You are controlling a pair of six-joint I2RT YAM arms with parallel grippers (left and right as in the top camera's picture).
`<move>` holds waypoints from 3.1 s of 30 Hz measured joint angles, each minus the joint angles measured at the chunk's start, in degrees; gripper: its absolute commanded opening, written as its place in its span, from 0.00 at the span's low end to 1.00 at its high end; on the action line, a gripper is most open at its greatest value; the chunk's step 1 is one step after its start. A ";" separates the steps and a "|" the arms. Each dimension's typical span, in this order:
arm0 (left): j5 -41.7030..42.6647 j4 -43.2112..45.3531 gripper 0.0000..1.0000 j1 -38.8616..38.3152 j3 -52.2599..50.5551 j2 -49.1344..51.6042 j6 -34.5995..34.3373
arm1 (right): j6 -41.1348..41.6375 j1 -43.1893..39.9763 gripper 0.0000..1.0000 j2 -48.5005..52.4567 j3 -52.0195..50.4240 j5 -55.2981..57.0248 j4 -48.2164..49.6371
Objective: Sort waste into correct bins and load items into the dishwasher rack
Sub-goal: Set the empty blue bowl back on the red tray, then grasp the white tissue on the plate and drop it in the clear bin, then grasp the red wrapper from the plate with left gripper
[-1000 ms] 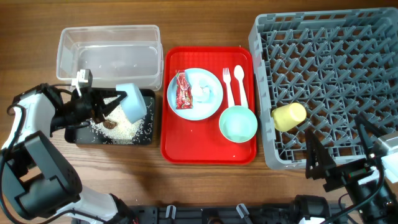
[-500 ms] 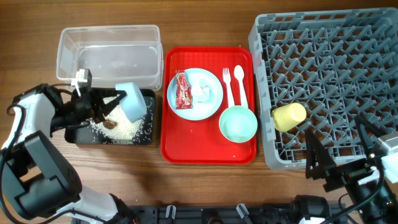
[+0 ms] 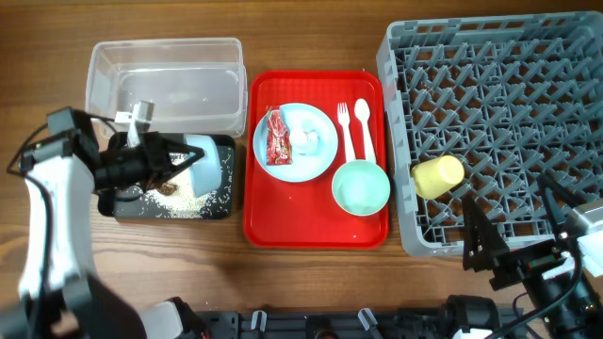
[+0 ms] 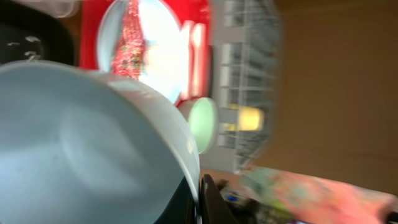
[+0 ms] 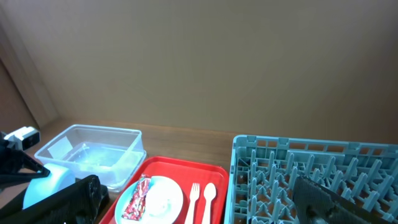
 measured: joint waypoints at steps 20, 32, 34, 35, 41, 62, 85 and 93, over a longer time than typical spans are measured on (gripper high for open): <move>-55.30 13.77 0.04 -56.54 0.22 0.50 -35.60 | 0.00 0.00 1.00 0.00 0.00 0.00 0.00; -59.34 17.92 0.52 -65.92 0.24 13.57 -45.48 | 0.00 0.00 1.00 0.00 0.00 0.00 0.00; -60.00 16.72 0.60 -65.88 1.01 13.57 -45.64 | 0.00 0.00 1.00 0.00 0.00 0.00 0.00; -60.24 16.11 0.64 -65.88 1.66 13.57 -45.66 | 0.00 0.00 1.00 0.00 0.00 0.00 0.00; -65.29 18.64 0.77 -65.88 8.63 12.98 -43.01 | 0.00 0.00 1.00 0.00 0.00 0.00 0.00; -62.18 40.35 0.15 -52.35 10.27 29.22 -32.81 | 0.00 0.00 1.00 0.00 0.00 0.00 -0.13; -74.97 29.57 0.19 -37.64 24.52 16.48 -25.18 | 0.00 0.00 1.00 0.00 -0.07 0.02 -23.08; -69.07 31.12 0.92 -24.68 24.37 20.96 -25.83 | 0.00 0.00 1.00 0.00 -0.07 0.02 -23.32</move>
